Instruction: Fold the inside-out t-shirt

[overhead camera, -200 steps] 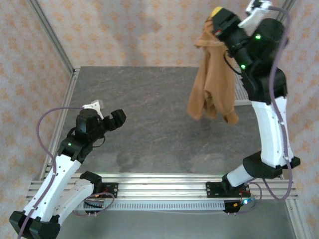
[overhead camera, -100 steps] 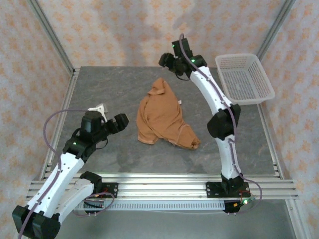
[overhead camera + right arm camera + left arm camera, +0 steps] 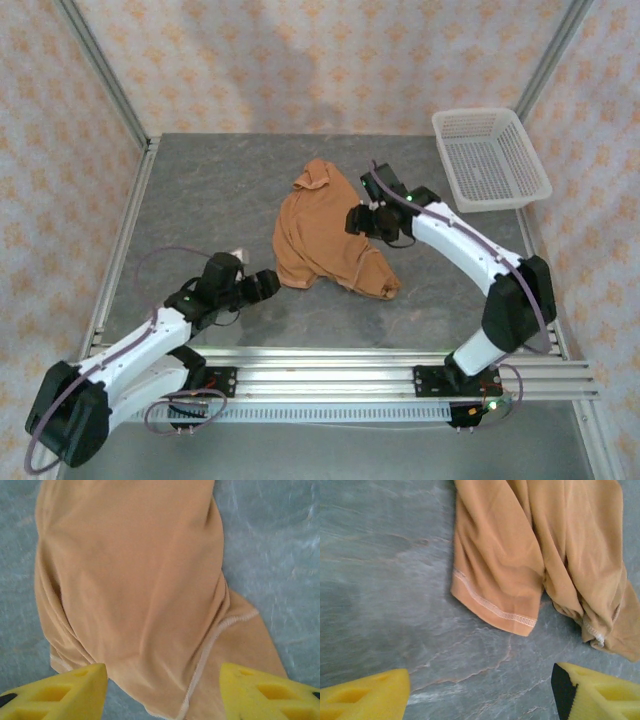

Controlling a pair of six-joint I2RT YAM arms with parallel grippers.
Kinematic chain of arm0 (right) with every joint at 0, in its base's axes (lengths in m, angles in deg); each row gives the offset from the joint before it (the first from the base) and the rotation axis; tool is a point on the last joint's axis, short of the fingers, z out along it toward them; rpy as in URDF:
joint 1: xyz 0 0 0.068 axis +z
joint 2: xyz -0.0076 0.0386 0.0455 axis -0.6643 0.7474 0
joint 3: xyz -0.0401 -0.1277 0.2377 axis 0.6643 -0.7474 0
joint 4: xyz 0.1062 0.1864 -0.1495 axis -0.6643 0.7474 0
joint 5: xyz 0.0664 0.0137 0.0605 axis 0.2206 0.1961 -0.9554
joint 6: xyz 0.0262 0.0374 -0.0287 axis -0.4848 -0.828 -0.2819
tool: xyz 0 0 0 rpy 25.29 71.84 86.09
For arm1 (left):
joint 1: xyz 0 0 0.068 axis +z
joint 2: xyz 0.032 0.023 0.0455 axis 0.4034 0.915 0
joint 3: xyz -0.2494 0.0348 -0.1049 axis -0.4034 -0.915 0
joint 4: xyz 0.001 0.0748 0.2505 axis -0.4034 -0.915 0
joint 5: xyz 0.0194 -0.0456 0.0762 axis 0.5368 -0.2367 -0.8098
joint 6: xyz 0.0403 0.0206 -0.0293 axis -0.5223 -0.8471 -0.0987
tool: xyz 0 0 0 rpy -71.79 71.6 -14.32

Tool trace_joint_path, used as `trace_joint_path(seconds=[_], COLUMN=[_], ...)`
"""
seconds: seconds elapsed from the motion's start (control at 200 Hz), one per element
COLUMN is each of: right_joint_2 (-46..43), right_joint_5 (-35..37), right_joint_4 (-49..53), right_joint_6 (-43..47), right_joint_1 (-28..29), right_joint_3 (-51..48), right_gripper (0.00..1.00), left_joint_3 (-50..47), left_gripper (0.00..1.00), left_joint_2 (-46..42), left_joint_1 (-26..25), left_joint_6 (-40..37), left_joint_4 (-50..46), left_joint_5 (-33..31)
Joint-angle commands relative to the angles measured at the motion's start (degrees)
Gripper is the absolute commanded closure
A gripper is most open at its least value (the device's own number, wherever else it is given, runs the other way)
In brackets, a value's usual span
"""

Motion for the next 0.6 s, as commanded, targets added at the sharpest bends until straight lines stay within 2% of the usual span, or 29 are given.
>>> trace_joint_path(seconds=[0.0,0.155,0.245,0.595], right_joint_2=[-0.8,-0.3,0.0,5.6], right_joint_5=[-0.1,0.4,0.6,-1.4], right_joint_4=[-5.0,-5.3,-5.9,-12.6], right_joint_6=[-2.4,-3.8,-4.4,-8.7], right_joint_1=[1.8,3.2,3.3,3.5], right_joint_3=[-5.3,-9.4,-11.0,-13.1], right_gripper=[0.42,0.48,0.49,0.50], left_joint_3=[3.8,10.1,12.9,17.5], left_gripper=[0.27,0.33,0.34,0.36], left_joint_2=[5.0,15.6,21.2,35.9], left_joint_1=[-4.0,-9.7,-11.7,-12.9], left_joint_6=[1.9,1.3,1.2,2.9], left_joint_4=[5.0,3.9,4.1,6.7], left_joint_5=[-4.8,-9.9,-12.0,-13.5])
